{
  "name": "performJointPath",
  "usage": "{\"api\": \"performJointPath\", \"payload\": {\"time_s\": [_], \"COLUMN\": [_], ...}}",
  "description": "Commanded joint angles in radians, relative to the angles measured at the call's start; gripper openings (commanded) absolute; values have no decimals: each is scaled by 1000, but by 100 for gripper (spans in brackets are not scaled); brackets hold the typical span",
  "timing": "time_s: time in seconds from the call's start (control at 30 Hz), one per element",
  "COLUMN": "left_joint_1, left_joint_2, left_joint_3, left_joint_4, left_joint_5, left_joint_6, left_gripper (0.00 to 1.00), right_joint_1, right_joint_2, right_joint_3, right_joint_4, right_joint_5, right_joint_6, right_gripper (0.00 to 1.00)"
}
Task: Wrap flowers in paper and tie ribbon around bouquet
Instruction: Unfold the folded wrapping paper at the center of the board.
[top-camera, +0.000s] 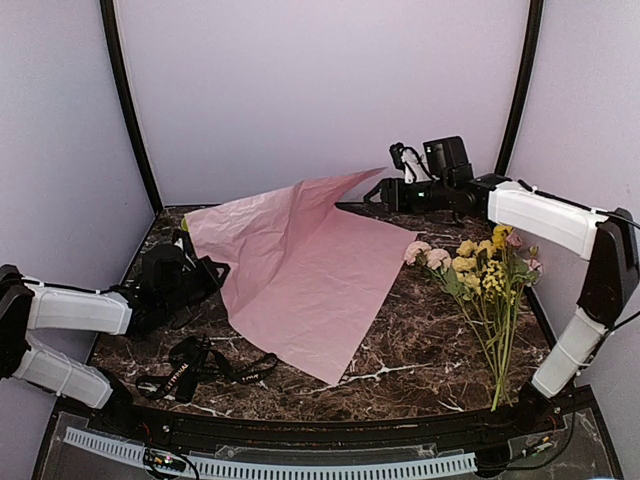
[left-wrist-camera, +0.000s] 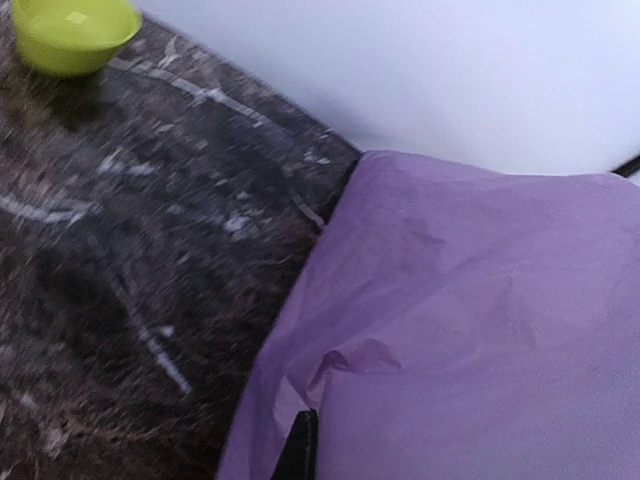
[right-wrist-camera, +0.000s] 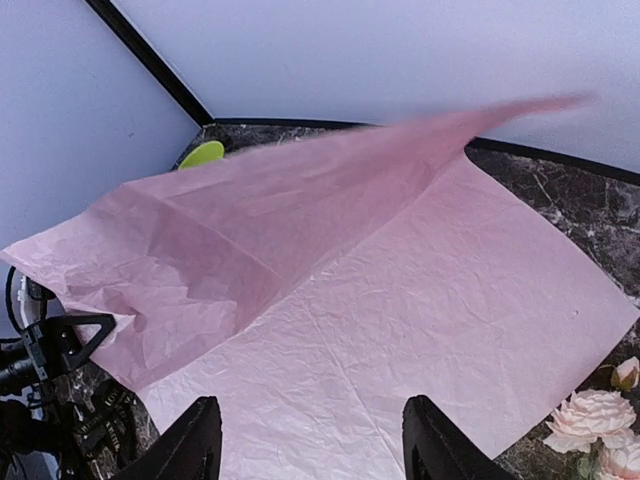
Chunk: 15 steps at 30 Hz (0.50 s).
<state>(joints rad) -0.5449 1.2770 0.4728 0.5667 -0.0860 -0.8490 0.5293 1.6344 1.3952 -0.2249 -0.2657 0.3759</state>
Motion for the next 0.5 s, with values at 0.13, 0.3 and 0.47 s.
{"api": "performJointPath", "payload": {"time_s": [0.13, 0.3, 0.47], "left_joint_1": [75, 76, 80], "left_joint_2": [27, 47, 43], "left_joint_3": [-79, -60, -25], "left_joint_4": [-76, -135, -224], "left_joint_5": [16, 20, -22], "left_joint_6": [-210, -156, -56], "left_gripper": [0, 0, 0], "right_joint_1": [20, 67, 86], "right_joint_2": [278, 447, 509], "right_joint_3": [63, 187, 202], "right_joint_4": [-142, -230, -299], "right_joint_5": [119, 274, 353], "right_joint_6": [-124, -204, -236], "right_gripper": [63, 63, 60]}}
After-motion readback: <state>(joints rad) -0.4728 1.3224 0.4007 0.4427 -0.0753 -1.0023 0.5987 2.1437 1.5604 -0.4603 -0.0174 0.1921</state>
